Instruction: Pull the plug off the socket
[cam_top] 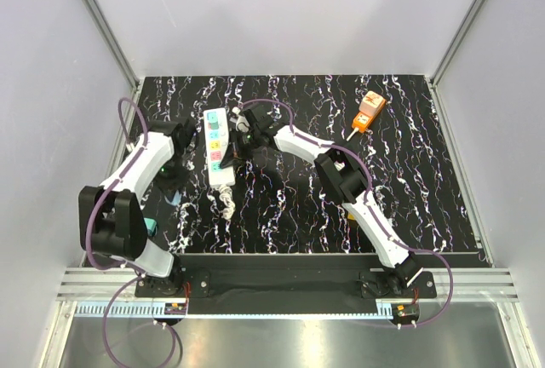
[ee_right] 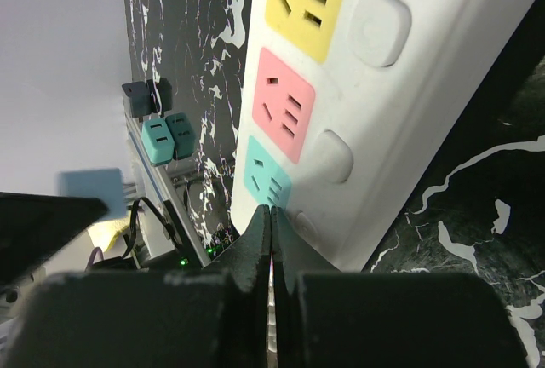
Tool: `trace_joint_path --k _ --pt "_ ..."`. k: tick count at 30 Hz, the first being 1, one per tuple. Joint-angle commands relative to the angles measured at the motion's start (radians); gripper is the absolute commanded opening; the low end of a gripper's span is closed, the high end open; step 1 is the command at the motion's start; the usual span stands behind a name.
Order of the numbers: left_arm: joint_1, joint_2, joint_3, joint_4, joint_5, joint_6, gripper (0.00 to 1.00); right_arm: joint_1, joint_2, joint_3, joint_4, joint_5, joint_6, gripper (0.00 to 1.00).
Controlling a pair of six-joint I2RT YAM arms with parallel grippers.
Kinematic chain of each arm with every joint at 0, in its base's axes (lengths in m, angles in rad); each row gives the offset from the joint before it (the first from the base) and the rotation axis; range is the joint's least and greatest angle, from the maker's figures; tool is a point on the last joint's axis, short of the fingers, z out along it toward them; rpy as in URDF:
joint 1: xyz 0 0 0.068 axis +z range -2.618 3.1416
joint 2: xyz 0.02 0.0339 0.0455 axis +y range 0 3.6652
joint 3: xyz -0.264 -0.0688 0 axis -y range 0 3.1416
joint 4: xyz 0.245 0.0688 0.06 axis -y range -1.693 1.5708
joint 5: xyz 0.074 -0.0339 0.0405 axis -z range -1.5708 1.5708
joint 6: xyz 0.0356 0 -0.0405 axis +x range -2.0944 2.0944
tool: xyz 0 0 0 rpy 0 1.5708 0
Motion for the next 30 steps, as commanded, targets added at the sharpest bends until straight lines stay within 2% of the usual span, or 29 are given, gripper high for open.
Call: trace_joint_path --k 1,5,7,17,23,30 --pt "0.004 -0.079 -0.052 -0.233 0.0 -0.143 0.0 0.01 0.063 -0.023 -0.084 0.122 -0.044 0.0" --pt "0.007 -0.182 -0.126 -0.233 0.002 -0.251 0.0 0.01 0.065 -0.02 -0.085 0.122 -0.043 0.0" --pt "0.008 -0.177 -0.146 -0.233 -0.003 -0.263 0.0 0.011 0.065 -0.019 -0.085 0.122 -0.043 0.0" --pt "0.138 0.008 -0.209 -0.234 0.005 -0.171 0.0 0.01 0.063 -0.022 -0.085 0.122 -0.046 0.0" --pt "0.148 0.056 -0.25 -0.234 0.0 -0.211 0.0 0.013 0.063 -0.022 -0.085 0.122 -0.046 0.0" --pt "0.149 0.102 -0.203 -0.233 -0.02 -0.19 0.0 0.014 0.062 -0.02 -0.085 0.123 -0.047 0.0"
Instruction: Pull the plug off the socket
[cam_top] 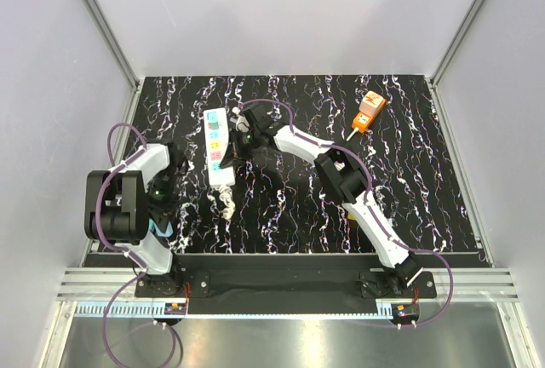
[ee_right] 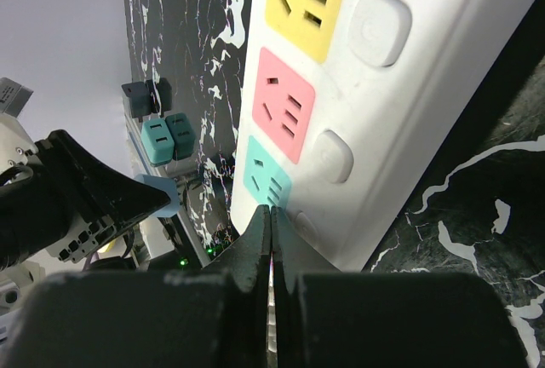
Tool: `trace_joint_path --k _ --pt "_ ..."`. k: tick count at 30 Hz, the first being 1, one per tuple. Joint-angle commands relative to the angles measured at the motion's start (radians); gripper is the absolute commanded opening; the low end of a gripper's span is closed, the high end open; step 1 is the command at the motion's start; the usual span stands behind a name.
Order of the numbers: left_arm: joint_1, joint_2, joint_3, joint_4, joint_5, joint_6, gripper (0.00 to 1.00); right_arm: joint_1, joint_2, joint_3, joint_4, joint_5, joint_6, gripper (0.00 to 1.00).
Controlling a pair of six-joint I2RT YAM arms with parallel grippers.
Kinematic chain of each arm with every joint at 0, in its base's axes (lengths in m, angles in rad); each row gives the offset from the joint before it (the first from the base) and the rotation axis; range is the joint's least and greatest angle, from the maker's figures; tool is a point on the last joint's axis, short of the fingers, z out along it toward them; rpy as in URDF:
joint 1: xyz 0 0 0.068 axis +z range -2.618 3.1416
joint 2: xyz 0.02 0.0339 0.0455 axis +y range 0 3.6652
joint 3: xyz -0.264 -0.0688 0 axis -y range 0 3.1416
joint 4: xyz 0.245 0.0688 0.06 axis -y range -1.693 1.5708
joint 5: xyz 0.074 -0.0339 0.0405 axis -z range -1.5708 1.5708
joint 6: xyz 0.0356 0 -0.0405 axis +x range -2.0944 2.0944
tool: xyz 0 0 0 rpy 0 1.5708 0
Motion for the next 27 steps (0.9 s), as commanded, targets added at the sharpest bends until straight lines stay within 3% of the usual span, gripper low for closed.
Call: trace_joint_path --k 1,11,13,14,17,27 --pt "0.005 -0.005 0.051 -0.217 -0.041 -0.003 0.0 0.014 0.063 -0.02 -0.084 0.119 -0.049 0.0" --pt "0.032 0.056 0.062 -0.212 -0.032 0.003 0.02 0.014 0.063 -0.017 -0.086 0.115 -0.05 0.0" --pt "0.034 0.061 0.064 -0.214 -0.032 0.005 0.13 0.012 0.063 -0.017 -0.086 0.115 -0.05 0.0" --pt "0.031 0.061 0.068 -0.214 -0.039 0.008 0.37 0.012 0.063 -0.017 -0.086 0.113 -0.053 0.0" --pt "0.028 0.021 0.08 -0.211 -0.062 0.006 0.58 0.012 0.063 -0.019 -0.086 0.113 -0.052 0.0" --pt "0.022 -0.022 0.131 -0.21 -0.079 0.037 0.67 0.012 0.062 -0.019 -0.089 0.116 -0.057 0.0"
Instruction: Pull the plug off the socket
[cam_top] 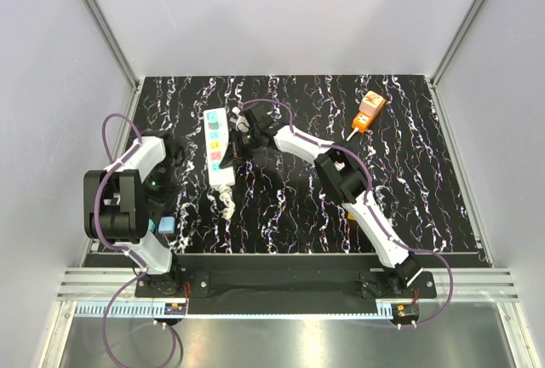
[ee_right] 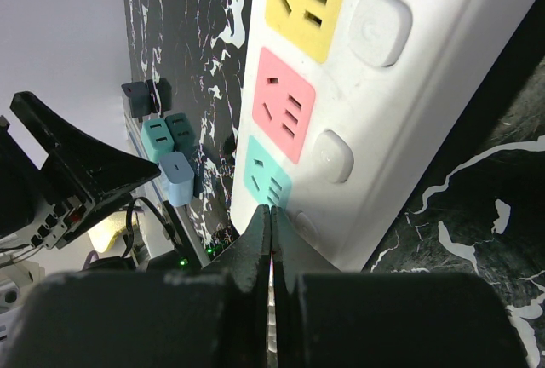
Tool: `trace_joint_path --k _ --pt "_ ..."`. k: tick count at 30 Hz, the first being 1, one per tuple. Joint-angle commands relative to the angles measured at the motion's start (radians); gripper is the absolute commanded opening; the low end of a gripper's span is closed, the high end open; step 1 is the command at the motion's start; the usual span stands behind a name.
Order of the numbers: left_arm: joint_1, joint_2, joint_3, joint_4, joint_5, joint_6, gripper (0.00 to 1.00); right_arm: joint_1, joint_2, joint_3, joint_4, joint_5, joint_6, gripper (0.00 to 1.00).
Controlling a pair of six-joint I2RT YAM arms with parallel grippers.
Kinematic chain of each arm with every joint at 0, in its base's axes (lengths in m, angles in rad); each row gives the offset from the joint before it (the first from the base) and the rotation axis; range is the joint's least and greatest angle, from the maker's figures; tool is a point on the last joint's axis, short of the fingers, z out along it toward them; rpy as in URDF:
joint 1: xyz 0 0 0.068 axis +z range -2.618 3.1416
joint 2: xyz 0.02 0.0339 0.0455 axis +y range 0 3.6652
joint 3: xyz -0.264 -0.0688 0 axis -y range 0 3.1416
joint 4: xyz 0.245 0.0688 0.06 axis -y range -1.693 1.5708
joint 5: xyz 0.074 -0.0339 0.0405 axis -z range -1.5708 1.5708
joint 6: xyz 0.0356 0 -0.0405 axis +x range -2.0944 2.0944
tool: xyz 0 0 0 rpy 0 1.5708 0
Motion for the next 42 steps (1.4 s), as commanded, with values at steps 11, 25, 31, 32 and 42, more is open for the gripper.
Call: trace_joint_path --k 11,25,31,32,42 --pt "-0.083 -0.264 0.191 -0.088 0.019 0.176 0.73 0.014 0.062 -0.017 -0.087 0.116 -0.054 0.0" --pt "-0.157 -0.493 0.139 0.301 0.314 0.48 0.95 0.026 0.071 0.006 -0.094 0.116 -0.042 0.0" --pt "-0.158 -0.633 0.098 0.331 0.364 0.514 0.99 0.034 0.103 0.087 -0.215 0.165 -0.106 0.0" --pt "-0.16 -0.677 0.084 0.336 0.389 0.512 0.99 0.032 0.111 0.095 -0.233 0.174 -0.123 0.0" --pt "-0.161 -0.876 -0.043 0.364 0.509 0.549 0.99 0.027 0.152 0.118 -0.256 0.116 -0.097 0.0"
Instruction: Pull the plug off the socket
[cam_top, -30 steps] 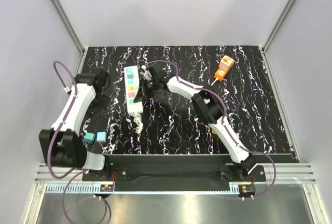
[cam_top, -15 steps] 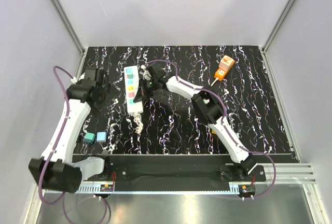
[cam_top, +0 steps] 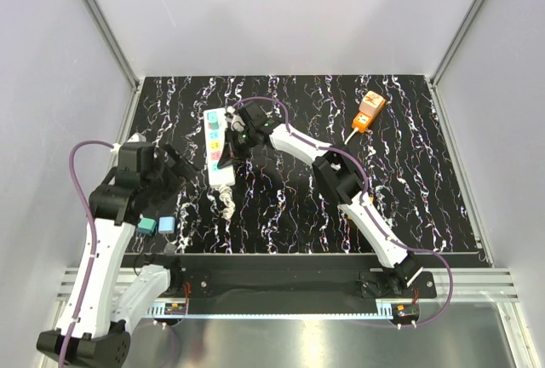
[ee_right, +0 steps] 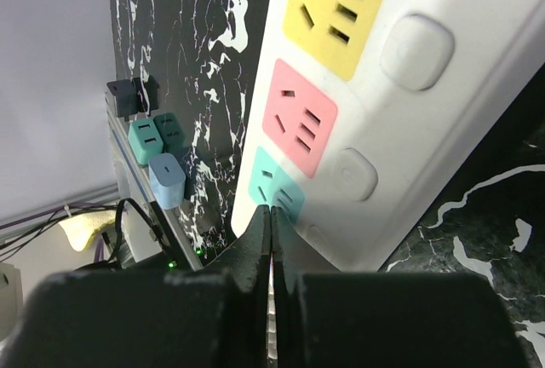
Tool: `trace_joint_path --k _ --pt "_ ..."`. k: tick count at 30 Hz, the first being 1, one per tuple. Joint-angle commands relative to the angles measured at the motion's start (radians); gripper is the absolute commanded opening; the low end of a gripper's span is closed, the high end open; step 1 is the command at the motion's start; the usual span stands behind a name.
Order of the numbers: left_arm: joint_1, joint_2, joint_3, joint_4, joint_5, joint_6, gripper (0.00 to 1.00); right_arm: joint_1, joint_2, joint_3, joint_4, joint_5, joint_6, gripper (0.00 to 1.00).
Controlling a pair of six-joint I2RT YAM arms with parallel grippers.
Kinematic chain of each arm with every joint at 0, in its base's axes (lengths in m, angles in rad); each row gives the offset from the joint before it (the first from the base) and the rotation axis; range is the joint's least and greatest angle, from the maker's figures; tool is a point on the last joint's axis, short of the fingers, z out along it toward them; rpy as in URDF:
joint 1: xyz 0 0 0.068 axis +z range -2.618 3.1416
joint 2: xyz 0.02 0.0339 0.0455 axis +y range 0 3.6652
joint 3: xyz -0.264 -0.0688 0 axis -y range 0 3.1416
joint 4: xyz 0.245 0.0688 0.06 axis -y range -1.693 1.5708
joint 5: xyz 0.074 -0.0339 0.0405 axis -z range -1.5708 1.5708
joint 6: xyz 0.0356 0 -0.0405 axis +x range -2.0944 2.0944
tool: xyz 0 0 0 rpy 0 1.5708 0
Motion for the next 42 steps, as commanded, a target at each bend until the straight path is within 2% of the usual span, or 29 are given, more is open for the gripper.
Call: trace_joint_path --k 1,6,13,16,23,26,31,36,40,42 --pt "-0.005 -0.069 -0.022 0.056 0.063 0.051 0.99 0.007 0.103 -0.023 -0.13 0.084 -0.035 0.0" --pt "-0.005 -0.073 -0.062 0.161 0.06 0.12 0.99 0.011 0.091 -0.026 -0.11 0.102 -0.015 0.0" --pt "-0.005 0.224 0.088 0.268 0.08 0.278 0.99 0.031 0.049 -0.093 -0.051 0.147 -0.003 0.0" --pt "-0.003 0.333 0.143 0.335 0.041 0.321 0.83 0.03 0.054 -0.092 -0.035 0.136 0.012 0.0" --pt "0.015 0.618 0.356 0.414 0.015 0.364 0.82 0.031 0.063 -0.082 -0.02 0.13 0.023 0.0" --pt "0.04 0.733 0.438 0.451 0.049 0.37 0.7 0.034 0.042 -0.111 -0.015 0.155 0.011 0.0" --pt "0.084 0.893 0.537 0.501 0.069 0.365 0.65 0.033 0.023 -0.133 -0.005 0.178 0.006 0.0" --pt "0.08 0.953 0.518 0.601 0.038 0.35 0.64 0.03 0.034 -0.121 -0.003 0.164 0.012 0.0" --pt "0.057 0.947 0.392 0.766 -0.002 0.286 0.65 0.027 0.017 -0.151 -0.003 0.167 0.002 0.0" --pt "0.023 0.939 0.38 0.806 -0.069 0.287 0.65 0.021 0.003 -0.173 0.009 0.176 -0.002 0.0"
